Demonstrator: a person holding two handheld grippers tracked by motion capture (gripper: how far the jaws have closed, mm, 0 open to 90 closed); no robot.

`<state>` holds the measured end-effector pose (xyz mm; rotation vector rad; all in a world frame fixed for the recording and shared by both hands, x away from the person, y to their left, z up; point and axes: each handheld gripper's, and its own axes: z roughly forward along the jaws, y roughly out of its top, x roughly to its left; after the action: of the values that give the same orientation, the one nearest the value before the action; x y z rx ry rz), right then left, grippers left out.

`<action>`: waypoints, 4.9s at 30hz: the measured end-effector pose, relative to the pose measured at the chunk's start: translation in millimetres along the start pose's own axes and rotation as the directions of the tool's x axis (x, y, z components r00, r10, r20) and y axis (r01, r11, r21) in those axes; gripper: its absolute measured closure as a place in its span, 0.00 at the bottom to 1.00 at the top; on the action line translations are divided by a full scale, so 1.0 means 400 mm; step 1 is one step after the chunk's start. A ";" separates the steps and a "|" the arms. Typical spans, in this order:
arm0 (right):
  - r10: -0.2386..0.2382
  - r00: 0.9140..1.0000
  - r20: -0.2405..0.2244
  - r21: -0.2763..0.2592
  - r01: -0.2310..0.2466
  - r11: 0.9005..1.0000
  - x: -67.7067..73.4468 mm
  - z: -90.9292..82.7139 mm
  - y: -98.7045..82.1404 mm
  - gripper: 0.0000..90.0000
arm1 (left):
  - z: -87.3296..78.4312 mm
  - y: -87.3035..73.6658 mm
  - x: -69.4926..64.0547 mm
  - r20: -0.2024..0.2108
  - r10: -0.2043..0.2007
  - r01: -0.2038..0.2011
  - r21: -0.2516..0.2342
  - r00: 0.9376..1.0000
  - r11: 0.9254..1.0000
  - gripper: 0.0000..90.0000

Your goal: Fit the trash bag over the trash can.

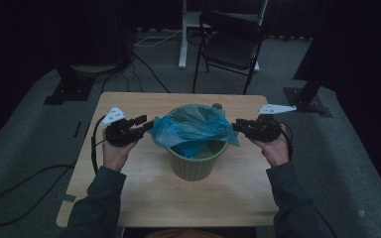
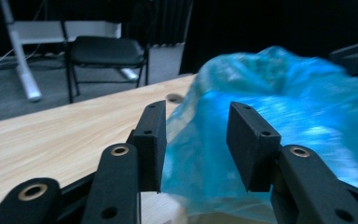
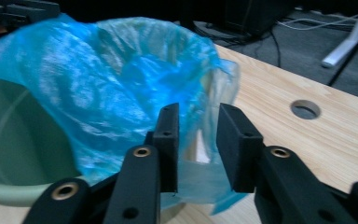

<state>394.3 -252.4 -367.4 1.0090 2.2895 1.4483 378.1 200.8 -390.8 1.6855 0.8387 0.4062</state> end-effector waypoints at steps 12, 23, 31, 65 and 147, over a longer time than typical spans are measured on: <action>0.040 0.995 -0.090 0.037 -0.037 0.999 -0.001 0.015 -0.033 0.91 | 0.028 -0.044 -0.020 0.103 -0.013 0.004 0.085 0.995 0.996 0.76; 0.025 0.987 -0.156 0.047 -0.018 0.999 0.029 -0.006 -0.061 1.00 | 0.001 -0.065 -0.067 0.156 0.032 -0.048 0.095 0.987 0.994 1.00; 0.032 0.982 -0.184 0.051 -0.023 0.998 0.043 -0.013 -0.084 1.00 | -0.013 -0.081 -0.095 0.178 0.058 -0.078 0.104 0.982 0.992 1.00; 0.016 0.978 -0.206 0.078 0.000 0.997 0.063 -0.009 -0.108 1.00 | -0.019 -0.095 -0.113 0.171 0.035 -0.052 0.093 0.985 0.994 0.79; -0.019 0.984 -0.176 0.055 0.029 0.998 0.053 -0.061 -0.142 0.61 | -0.037 0.055 -0.114 0.224 0.222 -0.240 0.058 0.949 0.969 0.69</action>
<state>341.9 -270.3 -402.0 0.8983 2.4696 1.5253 344.2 176.7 -358.5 1.8768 0.5053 0.3415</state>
